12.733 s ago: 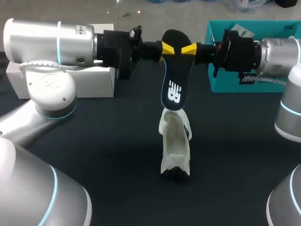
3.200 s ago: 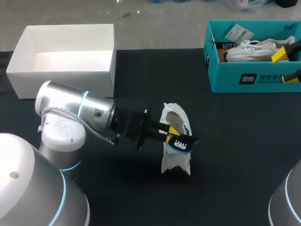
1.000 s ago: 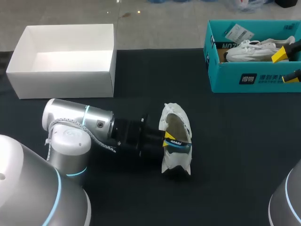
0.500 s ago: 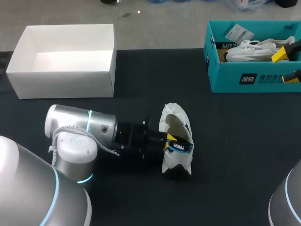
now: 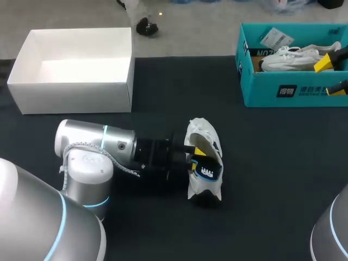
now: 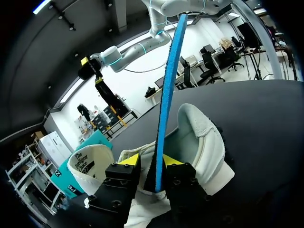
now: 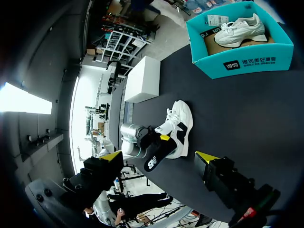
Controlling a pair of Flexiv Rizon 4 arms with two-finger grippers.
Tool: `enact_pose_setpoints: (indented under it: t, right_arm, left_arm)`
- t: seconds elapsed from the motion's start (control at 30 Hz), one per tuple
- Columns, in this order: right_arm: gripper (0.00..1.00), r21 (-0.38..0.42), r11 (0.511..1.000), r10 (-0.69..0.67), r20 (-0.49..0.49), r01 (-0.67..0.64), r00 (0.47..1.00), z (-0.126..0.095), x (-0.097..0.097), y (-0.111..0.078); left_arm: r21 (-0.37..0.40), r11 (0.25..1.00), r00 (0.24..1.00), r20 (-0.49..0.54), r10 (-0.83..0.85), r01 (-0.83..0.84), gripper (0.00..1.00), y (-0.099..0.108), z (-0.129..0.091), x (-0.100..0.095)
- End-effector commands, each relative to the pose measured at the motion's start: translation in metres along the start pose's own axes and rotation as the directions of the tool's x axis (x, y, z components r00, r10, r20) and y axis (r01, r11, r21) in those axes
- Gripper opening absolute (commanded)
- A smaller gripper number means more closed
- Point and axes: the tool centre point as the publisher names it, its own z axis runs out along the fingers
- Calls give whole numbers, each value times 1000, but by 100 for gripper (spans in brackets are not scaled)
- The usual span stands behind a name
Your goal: Take the shoe out of the shoebox, open the shoe tongue, remove and reinsert the insole, then place the shoe into the shoebox
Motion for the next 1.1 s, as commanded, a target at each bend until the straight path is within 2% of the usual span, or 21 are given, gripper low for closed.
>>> enact_pose_setpoints:
  t: [0.03,0.27,0.43,0.53,0.87,1.1]
  right_arm:
    - [100,0,1000,2,3,-2,1000,1,0,0]
    - [100,0,1000,2,3,-2,1000,1,0,0]
    - [100,0,1000,2,3,-2,1000,1,0,0]
    - [100,0,1000,2,3,-2,1000,1,0,0]
    - [100,0,1000,2,3,-2,1000,1,0,0]
    - [100,0,1000,2,3,-2,1000,1,0,0]
  left_arm:
    - [-2,1000,1000,5,10,-10,36,-14,-5,6]
    - [9,999,999,3,32,-32,33,-32,-8,10]
    - [7,999,999,-1,37,-37,22,-41,-10,15]
    - [3,999,999,-10,33,-33,0,-42,-9,18]
    - [-26,1000,1000,-4,7,-7,0,-11,-4,12]
    - [-40,999,1000,1,-11,11,0,2,-1,3]
